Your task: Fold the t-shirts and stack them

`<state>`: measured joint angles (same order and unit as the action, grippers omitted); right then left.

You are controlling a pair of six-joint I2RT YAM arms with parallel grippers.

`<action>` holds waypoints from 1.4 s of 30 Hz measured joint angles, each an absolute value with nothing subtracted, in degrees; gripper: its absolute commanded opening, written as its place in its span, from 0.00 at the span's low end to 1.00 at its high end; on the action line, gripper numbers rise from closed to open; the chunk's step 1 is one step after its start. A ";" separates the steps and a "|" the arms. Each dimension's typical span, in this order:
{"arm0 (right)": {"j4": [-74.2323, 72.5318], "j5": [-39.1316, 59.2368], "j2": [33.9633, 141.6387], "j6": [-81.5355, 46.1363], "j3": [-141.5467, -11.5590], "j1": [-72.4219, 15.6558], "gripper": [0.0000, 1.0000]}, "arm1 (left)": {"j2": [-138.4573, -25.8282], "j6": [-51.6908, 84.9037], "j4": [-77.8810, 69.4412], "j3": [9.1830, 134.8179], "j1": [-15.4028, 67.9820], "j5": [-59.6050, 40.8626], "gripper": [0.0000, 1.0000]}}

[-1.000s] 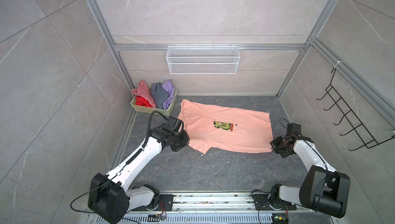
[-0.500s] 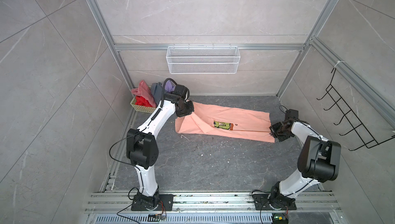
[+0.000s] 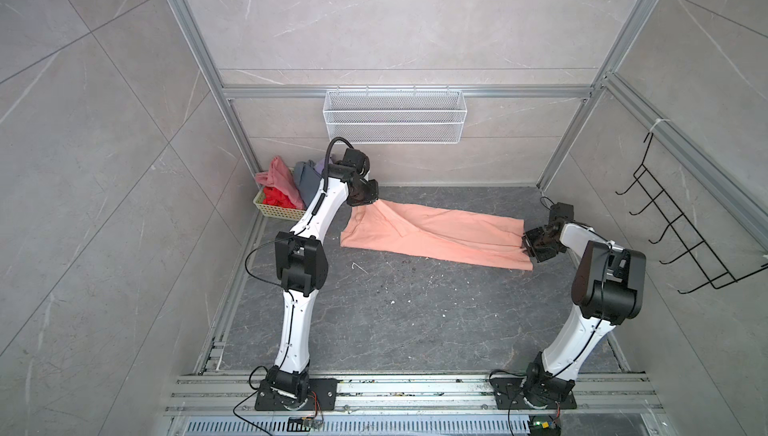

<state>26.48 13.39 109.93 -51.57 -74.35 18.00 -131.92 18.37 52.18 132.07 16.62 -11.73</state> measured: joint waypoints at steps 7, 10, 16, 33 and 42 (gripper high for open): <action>16.56 15.09 108.95 -52.88 -72.34 18.06 0.43 | -135.39 21.47 45.25 131.48 11.44 -16.91 0.51; 14.59 15.31 106.34 -52.69 -68.14 18.06 0.44 | -134.72 22.98 41.50 127.87 9.98 -18.15 0.51; 13.34 14.13 97.84 -52.51 -61.41 18.06 0.45 | -130.17 25.63 38.94 117.32 9.87 -18.55 0.52; 13.87 16.51 90.43 -54.50 -53.84 15.18 0.61 | -122.63 46.19 35.03 102.87 27.09 -17.85 0.58; 12.10 16.97 93.95 -54.94 -53.78 13.82 0.61 | -129.99 53.74 32.51 105.01 28.10 -16.49 0.52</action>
<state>12.10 16.97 93.95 -54.94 -53.78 13.82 -129.99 53.74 32.51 105.01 28.10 -16.49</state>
